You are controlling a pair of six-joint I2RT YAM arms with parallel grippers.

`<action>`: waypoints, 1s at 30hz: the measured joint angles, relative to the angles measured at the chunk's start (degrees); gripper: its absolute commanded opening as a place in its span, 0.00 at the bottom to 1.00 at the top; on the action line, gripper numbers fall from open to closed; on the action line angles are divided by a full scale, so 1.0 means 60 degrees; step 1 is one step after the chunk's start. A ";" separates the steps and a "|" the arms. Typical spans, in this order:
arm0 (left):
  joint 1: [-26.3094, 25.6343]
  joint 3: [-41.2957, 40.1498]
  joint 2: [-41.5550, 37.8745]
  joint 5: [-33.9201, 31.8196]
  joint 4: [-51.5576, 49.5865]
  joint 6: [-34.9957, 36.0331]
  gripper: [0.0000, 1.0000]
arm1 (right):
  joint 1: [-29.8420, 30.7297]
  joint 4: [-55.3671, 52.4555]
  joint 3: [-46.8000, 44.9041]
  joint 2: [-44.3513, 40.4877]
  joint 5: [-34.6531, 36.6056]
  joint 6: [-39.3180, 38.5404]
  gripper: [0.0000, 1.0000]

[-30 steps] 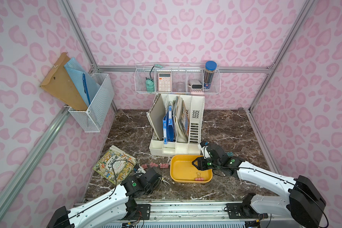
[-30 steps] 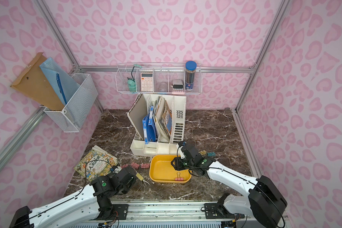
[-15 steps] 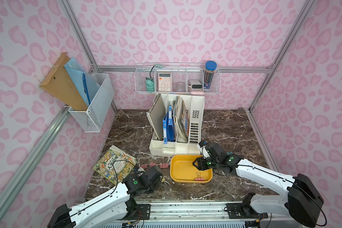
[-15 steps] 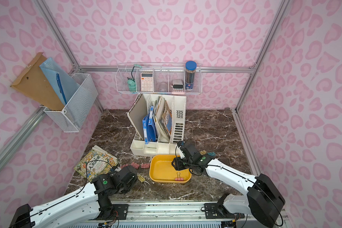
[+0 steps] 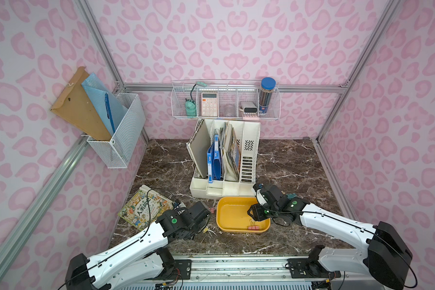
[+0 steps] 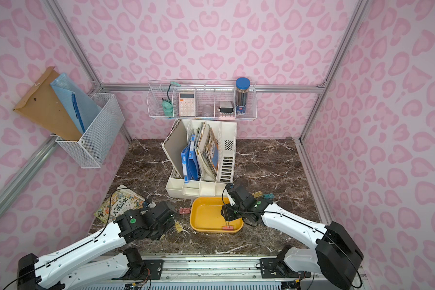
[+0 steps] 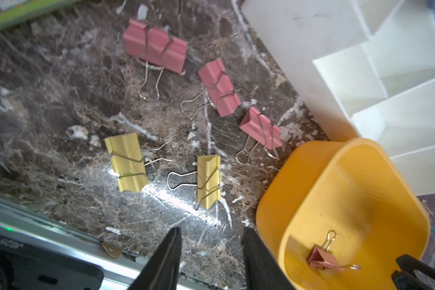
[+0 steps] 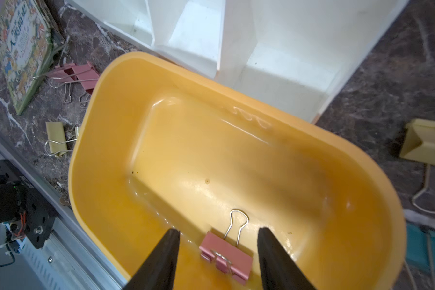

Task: Take out the binder clips from the storage box
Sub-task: Place the binder clip at the center of the board, then pick up the binder clip from the storage box.

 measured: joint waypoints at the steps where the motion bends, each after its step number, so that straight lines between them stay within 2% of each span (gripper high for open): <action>1: -0.0004 0.0273 0.0124 -0.0098 -0.0004 0.0317 0.46 | -0.0044 0.0018 -0.0058 -0.0153 0.0138 0.0036 0.55; 8: 0.0000 0.2058 0.1577 -0.0047 0.0860 0.3198 0.46 | -0.0889 0.0390 -0.0903 -0.1687 0.0765 0.0499 0.57; 16: -0.0051 0.4659 0.5523 0.1774 0.2065 0.5909 0.46 | -0.2481 0.1253 -0.2244 -0.3359 0.0120 0.0528 0.58; 22: -0.0270 0.6244 0.7941 0.3147 0.2109 0.6961 0.48 | -0.3752 0.1341 -0.2437 -0.3319 -0.0554 0.0477 0.58; 30: -0.0437 0.6725 0.9275 0.5118 0.2062 0.7712 0.48 | -0.4102 0.1333 -0.2925 -0.3730 -0.1147 0.0310 0.59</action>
